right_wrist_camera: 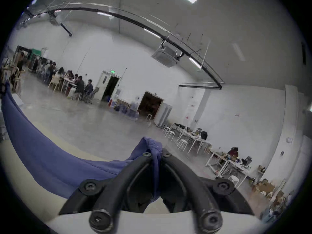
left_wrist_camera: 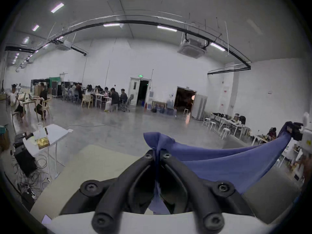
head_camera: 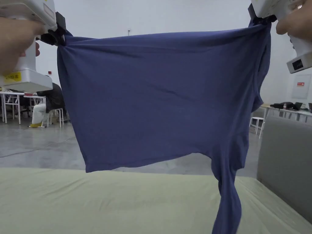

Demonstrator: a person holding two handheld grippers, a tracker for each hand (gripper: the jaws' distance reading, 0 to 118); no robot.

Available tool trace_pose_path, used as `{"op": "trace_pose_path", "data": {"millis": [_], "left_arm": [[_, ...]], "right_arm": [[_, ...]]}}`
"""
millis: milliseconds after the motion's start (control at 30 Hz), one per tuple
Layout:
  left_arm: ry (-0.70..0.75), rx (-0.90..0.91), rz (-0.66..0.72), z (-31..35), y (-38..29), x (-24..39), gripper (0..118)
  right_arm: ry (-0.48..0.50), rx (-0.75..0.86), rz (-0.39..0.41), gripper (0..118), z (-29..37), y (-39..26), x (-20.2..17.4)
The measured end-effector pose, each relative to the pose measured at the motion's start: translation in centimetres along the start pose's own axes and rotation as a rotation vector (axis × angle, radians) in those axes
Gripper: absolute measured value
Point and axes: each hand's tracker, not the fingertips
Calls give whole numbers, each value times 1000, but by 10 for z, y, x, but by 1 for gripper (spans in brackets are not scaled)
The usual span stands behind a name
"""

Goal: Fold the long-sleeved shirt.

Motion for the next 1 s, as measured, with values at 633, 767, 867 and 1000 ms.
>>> {"op": "trace_pose_path", "data": {"millis": [633,767,867,1000], "left_arm": [[-53,-757,-117,-12,-429,-81,0],[-100,-825,-112,44,-481,-95,0],[-124,-870,-116,90,-500,-101,0],[-158,-882,-126,152,-520,-107,0]], "right_arm": [[469,-657,151,0,15,-469,-131],[548,-729,129,0,75,-532,-116],[594,-762,115,1,121,-561,-103],[642,-803,80,0,181,-585,-88]]}}
